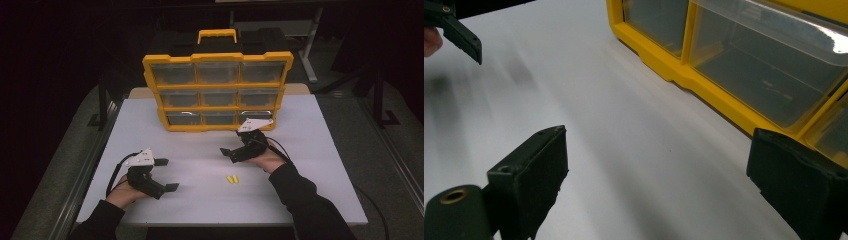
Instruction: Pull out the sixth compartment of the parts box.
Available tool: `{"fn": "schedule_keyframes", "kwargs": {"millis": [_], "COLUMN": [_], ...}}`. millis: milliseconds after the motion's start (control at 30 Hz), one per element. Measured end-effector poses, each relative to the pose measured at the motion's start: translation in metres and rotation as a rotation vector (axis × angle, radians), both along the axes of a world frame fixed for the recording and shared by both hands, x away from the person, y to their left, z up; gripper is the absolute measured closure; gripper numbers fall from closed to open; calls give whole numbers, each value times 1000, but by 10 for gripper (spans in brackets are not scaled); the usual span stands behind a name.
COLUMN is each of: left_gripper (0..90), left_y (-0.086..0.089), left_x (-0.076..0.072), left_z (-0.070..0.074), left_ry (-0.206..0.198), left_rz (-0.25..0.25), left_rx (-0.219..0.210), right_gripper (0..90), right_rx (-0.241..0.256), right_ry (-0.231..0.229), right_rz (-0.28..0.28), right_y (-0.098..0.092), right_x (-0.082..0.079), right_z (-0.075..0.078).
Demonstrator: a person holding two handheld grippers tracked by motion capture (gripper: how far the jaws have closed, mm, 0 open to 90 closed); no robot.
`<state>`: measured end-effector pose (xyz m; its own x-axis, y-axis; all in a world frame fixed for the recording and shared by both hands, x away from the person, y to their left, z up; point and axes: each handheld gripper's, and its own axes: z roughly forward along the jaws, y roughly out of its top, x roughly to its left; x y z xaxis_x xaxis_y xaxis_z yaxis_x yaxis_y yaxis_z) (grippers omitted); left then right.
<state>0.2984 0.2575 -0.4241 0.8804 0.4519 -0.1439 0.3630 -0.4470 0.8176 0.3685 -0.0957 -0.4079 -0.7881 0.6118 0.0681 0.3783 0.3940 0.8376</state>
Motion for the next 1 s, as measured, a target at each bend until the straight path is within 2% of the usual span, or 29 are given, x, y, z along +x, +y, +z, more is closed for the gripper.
{"fn": "schedule_keyframes", "kwargs": {"millis": [700, 933, 1000], "left_gripper": [0, 0, 0], "left_y": [0, 0, 1], "left_x": [0, 0, 0], "left_z": [-1, -1, -1], "left_ry": [-1, -4, -2], "left_rz": [-2, -2, 4], "left_rx": [4, 12, 2], "right_gripper": [89, 88, 88], "right_rx": [-80, -93, -98], "right_ry": [-89, -120, -131], "right_rz": [-12, -12, -15], "right_y": [-1, -2, -2], "right_x": [-5, -6, -7], "right_z": [0, 1, 2]}}
